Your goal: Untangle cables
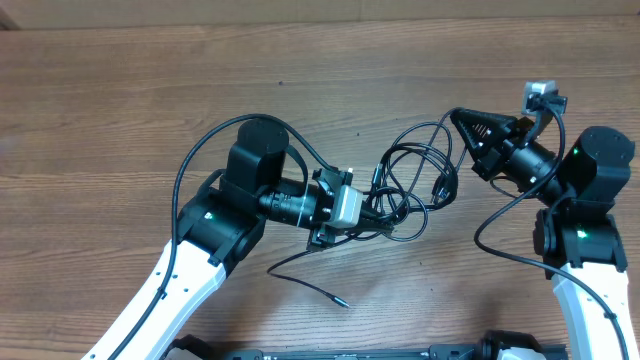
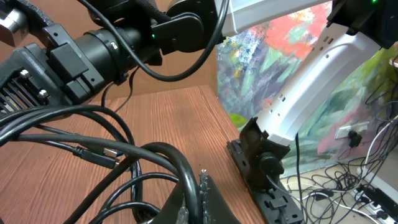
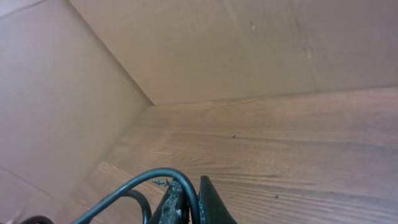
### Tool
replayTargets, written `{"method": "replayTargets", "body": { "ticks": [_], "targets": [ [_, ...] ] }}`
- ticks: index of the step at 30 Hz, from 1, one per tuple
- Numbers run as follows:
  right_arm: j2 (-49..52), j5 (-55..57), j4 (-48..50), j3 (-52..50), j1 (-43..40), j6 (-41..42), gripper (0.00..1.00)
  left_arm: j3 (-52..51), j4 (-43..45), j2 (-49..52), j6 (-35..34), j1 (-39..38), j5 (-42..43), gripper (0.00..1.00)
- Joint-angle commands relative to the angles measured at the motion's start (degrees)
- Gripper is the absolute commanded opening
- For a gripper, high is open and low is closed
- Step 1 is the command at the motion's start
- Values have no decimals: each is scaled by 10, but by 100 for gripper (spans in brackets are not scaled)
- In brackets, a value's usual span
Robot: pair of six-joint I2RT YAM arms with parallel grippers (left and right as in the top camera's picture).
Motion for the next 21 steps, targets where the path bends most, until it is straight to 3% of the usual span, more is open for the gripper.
{"method": "replayTargets", "body": {
  "ticks": [1, 5, 7, 8, 9, 12, 15, 21],
  "targets": [
    [4, 69, 4, 13, -5, -50, 4, 12, 2, -8, -4, -7, 61, 4],
    [3, 94, 4, 13, -6, -50, 15, 12, -4, -8, -20, -2, 22, 4],
    [3, 93, -2, 13, -6, -50, 57, 12, -4, -8, -32, 3, 3, 4],
    [3, 91, -9, 13, -6, -50, 72, 12, -4, -8, -34, 8, 3, 4],
    [3, 78, -18, 13, -6, -49, 82, 12, -4, -8, -34, 14, 2, 4],
    [3, 29, -35, 13, -6, -47, 97, 12, -4, -8, -34, 28, 0, 4],
    [3, -6, -45, 13, -6, -41, 100, 12, -4, -8, -34, 41, -2, 4],
    [3, -9, -47, 13, -15, 50, 100, 12, -11, -8, -34, 80, -2, 4]
  ]
}}
